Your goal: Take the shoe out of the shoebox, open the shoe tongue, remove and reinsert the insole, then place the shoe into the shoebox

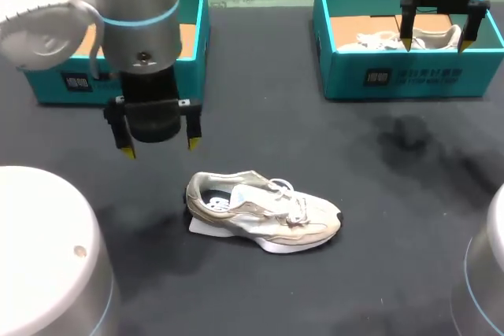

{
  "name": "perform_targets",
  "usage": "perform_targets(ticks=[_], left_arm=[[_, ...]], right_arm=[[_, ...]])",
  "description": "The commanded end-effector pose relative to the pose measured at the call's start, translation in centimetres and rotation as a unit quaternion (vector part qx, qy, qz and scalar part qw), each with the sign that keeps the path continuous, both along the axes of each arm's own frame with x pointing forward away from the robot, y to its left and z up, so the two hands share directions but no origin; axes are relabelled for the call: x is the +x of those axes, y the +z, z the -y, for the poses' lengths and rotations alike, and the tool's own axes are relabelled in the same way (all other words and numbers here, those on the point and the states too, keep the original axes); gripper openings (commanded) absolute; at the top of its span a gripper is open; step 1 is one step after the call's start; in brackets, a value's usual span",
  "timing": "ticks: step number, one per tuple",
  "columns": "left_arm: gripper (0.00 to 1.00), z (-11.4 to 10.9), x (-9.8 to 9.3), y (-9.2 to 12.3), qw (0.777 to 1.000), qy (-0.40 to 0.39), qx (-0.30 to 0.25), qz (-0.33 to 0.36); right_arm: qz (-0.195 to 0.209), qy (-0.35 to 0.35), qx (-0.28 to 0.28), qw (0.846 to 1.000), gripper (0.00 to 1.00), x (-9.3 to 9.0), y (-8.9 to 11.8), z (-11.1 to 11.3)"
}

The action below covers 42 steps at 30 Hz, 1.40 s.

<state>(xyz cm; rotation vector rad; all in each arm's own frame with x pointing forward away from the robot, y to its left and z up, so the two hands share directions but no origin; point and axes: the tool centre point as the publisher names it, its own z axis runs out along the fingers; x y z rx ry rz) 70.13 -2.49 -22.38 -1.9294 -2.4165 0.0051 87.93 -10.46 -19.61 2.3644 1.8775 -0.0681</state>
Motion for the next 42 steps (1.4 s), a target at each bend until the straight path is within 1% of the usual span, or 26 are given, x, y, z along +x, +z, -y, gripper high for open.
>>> perform_targets(ticks=[1,3,6,13,25,27,28,30,34,39,41,42], left_arm=[[1.0,-4.8,-0.9,1.0,0.995,0.027,-0.095,0.008],[1.0,-6.0,-1.1,1.4,0.994,0.043,-0.104,-0.007],[1.0,-7.5,-1.3,2.1,0.991,0.054,-0.121,-0.01],[1.0,-10.0,-1.2,2.9,0.982,0.12,-0.143,-0.017],[1.0,-10.0,-1.2,2.9,0.982,0.12,-0.143,-0.017],[1.0,-10.4,-0.7,2.4,0.97,0.159,-0.177,-0.058],[1.0,-10.8,-0.3,1.6,0.96,0.188,-0.191,-0.078],[1.0,-11.5,-0.1,0.5,0.94,0.21,-0.233,-0.13],[1.0,-12.6,0.1,-1.7,0.909,0.256,-0.273,-0.183],[1.0,-13.5,0.1,-3.0,0.866,0.289,-0.332,-0.237],[1.0,-13.6,0.1,-3.4,0.845,0.308,-0.352,-0.259],[1.0,-13.7,0.1,-3.6,0.831,0.328,-0.359,-0.27]], right_arm=[[0.0,0.0,0.0,1.0,1.0,0.0,-0.1,0.0],[0.0,0.0,0.0,1.0,1.0,0.0,-0.1,0.0],[0.0,0.0,0.0,1.0,1.0,0.0,-0.1,0.0],[0.0,0.0,0.0,1.0,1.0,0.0,-0.1,0.0],[0.0,0.0,0.0,1.0,1.0,0.0,-0.1,0.0],[0.0,0.0,0.0,1.0,1.0,0.0,-0.1,0.0],[0.0,0.0,0.0,1.0,1.0,0.0,-0.1,0.0],[0.0,0.0,0.0,1.0,1.0,0.0,-0.1,0.0],[0.0,0.0,0.0,1.0,1.0,0.0,-0.1,0.0],[0.0,0.0,0.0,1.0,1.0,0.0,-0.1,0.0],[0.0,0.0,0.0,1.0,1.0,0.0,-0.1,0.0],[0.0,0.0,0.0,1.0,1.0,0.0,-0.1,0.0]])
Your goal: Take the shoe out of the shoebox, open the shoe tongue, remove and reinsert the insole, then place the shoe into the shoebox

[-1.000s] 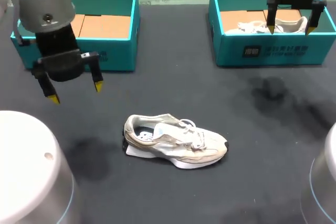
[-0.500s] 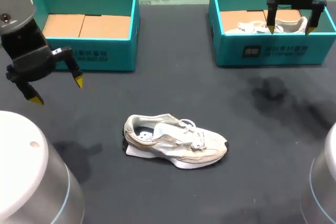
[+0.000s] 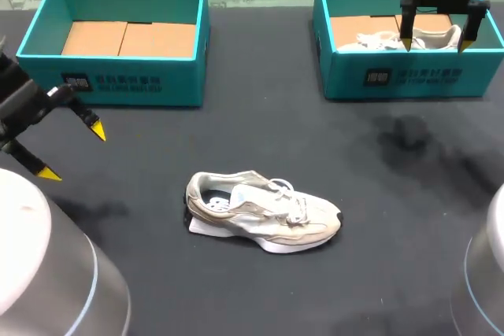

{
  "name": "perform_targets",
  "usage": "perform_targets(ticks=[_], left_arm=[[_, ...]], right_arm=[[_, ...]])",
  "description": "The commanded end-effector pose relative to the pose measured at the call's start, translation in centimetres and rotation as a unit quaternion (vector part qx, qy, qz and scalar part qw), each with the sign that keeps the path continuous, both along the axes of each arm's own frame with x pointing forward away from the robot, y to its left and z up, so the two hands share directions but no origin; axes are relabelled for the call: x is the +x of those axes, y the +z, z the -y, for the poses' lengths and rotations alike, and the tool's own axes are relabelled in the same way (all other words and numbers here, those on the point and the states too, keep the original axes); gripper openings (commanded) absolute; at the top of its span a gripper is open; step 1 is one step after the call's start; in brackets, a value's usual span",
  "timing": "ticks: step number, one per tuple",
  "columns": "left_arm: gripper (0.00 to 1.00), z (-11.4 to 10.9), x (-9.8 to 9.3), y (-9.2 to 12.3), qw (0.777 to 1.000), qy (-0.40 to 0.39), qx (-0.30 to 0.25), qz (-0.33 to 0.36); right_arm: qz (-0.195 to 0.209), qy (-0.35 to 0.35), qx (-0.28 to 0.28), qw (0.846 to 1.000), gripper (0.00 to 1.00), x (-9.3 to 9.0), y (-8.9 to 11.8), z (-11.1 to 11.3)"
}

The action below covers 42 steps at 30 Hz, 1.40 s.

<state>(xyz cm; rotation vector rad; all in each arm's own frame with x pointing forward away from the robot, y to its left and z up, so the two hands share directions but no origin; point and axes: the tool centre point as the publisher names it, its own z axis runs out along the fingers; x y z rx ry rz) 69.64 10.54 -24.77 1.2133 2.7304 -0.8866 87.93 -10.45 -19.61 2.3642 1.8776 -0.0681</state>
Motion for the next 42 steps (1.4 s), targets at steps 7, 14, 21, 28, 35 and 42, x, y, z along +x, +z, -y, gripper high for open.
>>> perform_targets(ticks=[7,14,21,28,35,42], left_arm=[[1.0,-0.6,-0.1,-1.3,0.963,0.144,-0.163,-0.161],[1.0,-1.2,-0.2,-1.8,0.955,0.189,-0.156,-0.17],[1.0,-0.8,-0.6,-2.4,0.957,0.18,-0.156,-0.164],[1.0,-1.1,1.1,-7.6,0.935,0.158,-0.21,-0.238],[1.0,-2.0,1.9,-9.8,0.92,0.185,-0.231,-0.256],[1.0,-2.5,0.7,-11.2,0.909,0.21,-0.24,-0.268]], right_arm=[[0.0,0.0,0.0,1.0,1.0,0.0,-0.1,0.0],[0.0,0.0,0.0,1.0,1.0,0.0,-0.1,0.0],[0.0,0.0,0.0,1.0,1.0,0.0,-0.1,0.0],[0.0,0.0,0.0,1.0,1.0,0.0,-0.1,0.0],[0.0,0.0,0.0,1.0,1.0,0.0,-0.1,0.0],[0.0,0.0,0.0,1.0,1.0,0.0,-0.1,0.0]])
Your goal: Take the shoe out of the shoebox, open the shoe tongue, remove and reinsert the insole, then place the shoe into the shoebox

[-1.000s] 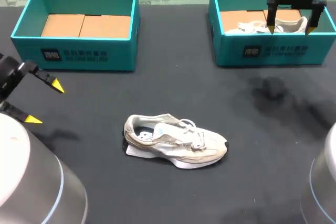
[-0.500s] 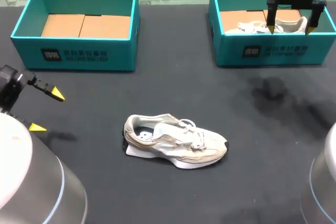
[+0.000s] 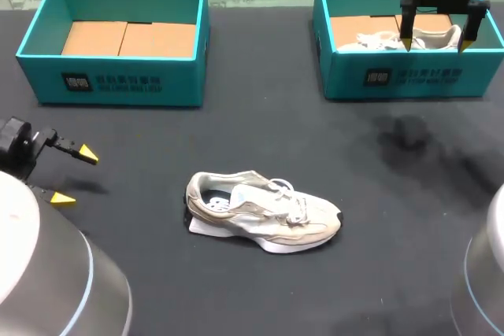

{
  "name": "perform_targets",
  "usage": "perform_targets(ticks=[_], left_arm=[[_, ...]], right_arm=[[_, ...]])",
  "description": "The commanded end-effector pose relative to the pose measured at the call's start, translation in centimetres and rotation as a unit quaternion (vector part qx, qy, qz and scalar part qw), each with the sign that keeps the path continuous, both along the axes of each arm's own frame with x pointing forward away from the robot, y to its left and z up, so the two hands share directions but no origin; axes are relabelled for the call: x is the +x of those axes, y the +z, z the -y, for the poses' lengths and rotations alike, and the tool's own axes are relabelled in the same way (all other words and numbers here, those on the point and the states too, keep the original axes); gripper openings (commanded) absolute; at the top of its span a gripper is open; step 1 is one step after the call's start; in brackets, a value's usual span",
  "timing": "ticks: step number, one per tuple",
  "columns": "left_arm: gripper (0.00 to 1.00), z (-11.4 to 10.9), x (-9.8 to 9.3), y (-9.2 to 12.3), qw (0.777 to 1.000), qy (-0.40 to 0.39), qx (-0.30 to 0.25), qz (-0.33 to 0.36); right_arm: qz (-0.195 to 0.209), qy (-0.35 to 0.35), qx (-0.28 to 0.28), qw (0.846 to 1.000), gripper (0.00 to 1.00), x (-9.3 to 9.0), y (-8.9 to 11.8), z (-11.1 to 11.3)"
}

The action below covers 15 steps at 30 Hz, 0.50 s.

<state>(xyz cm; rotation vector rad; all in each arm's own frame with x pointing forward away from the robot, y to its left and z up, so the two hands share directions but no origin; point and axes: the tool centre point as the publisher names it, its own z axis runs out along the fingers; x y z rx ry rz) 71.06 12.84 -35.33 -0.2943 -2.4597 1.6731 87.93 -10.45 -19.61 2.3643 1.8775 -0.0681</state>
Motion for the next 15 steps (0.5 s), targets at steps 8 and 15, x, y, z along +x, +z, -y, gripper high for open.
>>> perform_targets(ticks=[8,15], left_arm=[[1.0,-0.59,-1.6,-1.05,0.999,0.027,-0.024,-0.037],[1.0,-0.07,-1.82,-1.46,0.999,0.021,-0.016,-0.039]], right_arm=[[0.0,0.0,0.0,1.0,1.0,-0.04,-0.05,0.0],[0.0,0.0,0.0,1.0,1.0,-0.04,-0.05,0.0]])
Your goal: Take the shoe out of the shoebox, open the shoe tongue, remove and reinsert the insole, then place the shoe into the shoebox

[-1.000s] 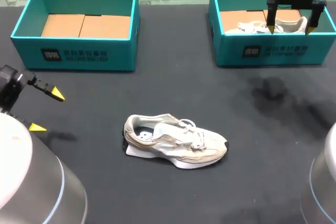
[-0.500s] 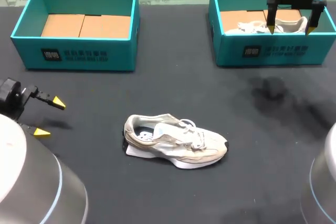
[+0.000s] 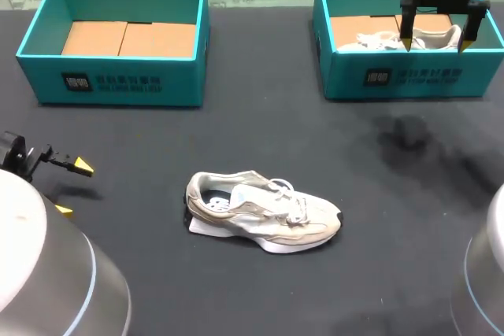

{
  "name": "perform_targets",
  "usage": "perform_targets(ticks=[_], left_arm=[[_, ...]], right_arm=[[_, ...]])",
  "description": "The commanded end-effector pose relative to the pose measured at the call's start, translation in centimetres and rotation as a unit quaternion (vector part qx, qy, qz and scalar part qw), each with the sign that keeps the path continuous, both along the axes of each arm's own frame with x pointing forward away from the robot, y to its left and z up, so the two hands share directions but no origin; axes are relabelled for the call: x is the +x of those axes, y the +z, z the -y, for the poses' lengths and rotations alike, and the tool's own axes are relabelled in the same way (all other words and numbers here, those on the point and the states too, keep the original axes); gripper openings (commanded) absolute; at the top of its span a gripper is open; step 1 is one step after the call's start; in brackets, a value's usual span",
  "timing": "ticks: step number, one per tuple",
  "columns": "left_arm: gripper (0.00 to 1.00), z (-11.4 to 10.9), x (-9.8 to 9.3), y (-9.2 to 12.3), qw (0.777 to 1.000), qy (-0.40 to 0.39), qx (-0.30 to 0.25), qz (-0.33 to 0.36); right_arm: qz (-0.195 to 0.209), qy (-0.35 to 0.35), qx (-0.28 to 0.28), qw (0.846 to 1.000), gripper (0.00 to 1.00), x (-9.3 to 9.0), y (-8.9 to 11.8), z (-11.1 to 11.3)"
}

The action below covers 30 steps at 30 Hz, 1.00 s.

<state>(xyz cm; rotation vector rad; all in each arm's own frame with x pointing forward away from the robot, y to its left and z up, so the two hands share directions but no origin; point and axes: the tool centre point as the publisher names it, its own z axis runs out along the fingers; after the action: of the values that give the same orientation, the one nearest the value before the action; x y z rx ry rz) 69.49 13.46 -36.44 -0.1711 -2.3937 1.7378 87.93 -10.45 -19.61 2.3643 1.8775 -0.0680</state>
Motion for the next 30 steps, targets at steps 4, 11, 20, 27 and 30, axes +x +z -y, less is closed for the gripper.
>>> perform_targets(ticks=[4,11,20,27,30], left_arm=[[1.0,0.9,-0.5,-1.6,1.0,-0.007,-0.015,-0.011],[1.0,0.6,-0.2,-2.7,0.999,0.025,-0.036,-0.002],[1.0,0.9,0.2,-2.7,0.998,0.043,-0.034,0.006],[1.0,3.0,0.5,-2.8,0.999,0.039,-0.027,0.013],[1.0,4.1,0.6,-2.9,0.999,0.038,-0.026,0.016]], right_arm=[[0.0,0.0,0.0,1.0,1.0,0.0,-0.1,0.0],[0.0,0.0,0.0,1.0,1.0,0.0,-0.1,0.0],[0.0,0.0,0.0,1.0,1.0,0.0,-0.1,0.0],[0.0,0.0,0.0,1.0,1.0,0.0,-0.1,0.0],[0.0,0.0,0.0,1.0,1.0,0.0,-0.1,0.0]])
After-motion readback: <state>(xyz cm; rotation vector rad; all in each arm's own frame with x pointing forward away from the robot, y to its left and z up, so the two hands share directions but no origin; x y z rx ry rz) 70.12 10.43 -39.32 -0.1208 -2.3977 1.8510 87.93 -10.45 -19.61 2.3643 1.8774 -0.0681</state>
